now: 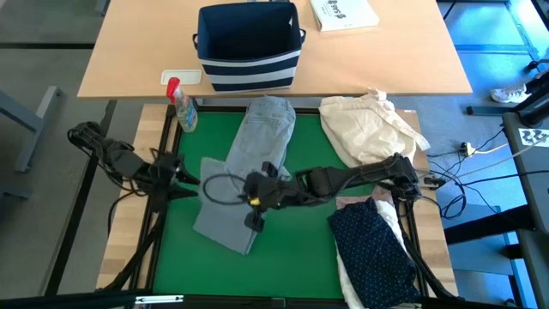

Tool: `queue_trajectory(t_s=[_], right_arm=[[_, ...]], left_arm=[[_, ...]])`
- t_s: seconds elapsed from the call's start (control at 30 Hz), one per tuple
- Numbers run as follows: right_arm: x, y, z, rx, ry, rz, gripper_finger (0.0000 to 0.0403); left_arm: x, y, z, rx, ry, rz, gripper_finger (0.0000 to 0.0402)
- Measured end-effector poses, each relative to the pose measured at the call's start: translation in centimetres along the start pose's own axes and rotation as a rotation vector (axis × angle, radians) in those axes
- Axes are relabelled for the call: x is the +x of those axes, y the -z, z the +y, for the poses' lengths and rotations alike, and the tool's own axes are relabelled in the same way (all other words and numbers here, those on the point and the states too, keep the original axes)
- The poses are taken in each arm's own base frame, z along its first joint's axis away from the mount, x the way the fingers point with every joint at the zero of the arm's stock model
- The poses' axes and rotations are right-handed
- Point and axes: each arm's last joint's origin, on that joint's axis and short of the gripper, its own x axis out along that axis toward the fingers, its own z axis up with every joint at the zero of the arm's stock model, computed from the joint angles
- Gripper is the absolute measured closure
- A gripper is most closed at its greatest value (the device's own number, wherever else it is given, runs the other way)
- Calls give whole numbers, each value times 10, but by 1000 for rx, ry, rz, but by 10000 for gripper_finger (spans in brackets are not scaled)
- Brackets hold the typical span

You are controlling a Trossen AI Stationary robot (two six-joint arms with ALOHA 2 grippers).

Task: Fold laundry
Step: Fold the blue jeans

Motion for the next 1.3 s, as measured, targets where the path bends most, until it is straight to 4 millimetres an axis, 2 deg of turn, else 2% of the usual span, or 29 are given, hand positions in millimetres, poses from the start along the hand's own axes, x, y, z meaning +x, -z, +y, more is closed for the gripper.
queue_trajectory(t_s=[0.2, 0.5, 0.6, 0.7, 1.0, 1.3], right_arm=[[10, -6, -42, 21, 131, 56, 391], [18, -16, -117, 3, 292, 157, 395], [19, -22, -142, -25, 295, 171, 395], [25, -25, -166, -66, 293, 185, 398], [48, -17, -247, -207, 354, 301, 398], [37, -15, -302, -250, 451, 384, 398]], left_arm=[[-12, -15, 2, 126, -132, -50, 223], [-14, -6, 14, 238, -315, 26, 223], [-16, -3, 18, 252, -377, 41, 223], [-16, -4, 19, 256, -417, 25, 223], [-17, -6, 22, 248, -517, -29, 223], [-17, -7, 24, 134, -543, -74, 223]])
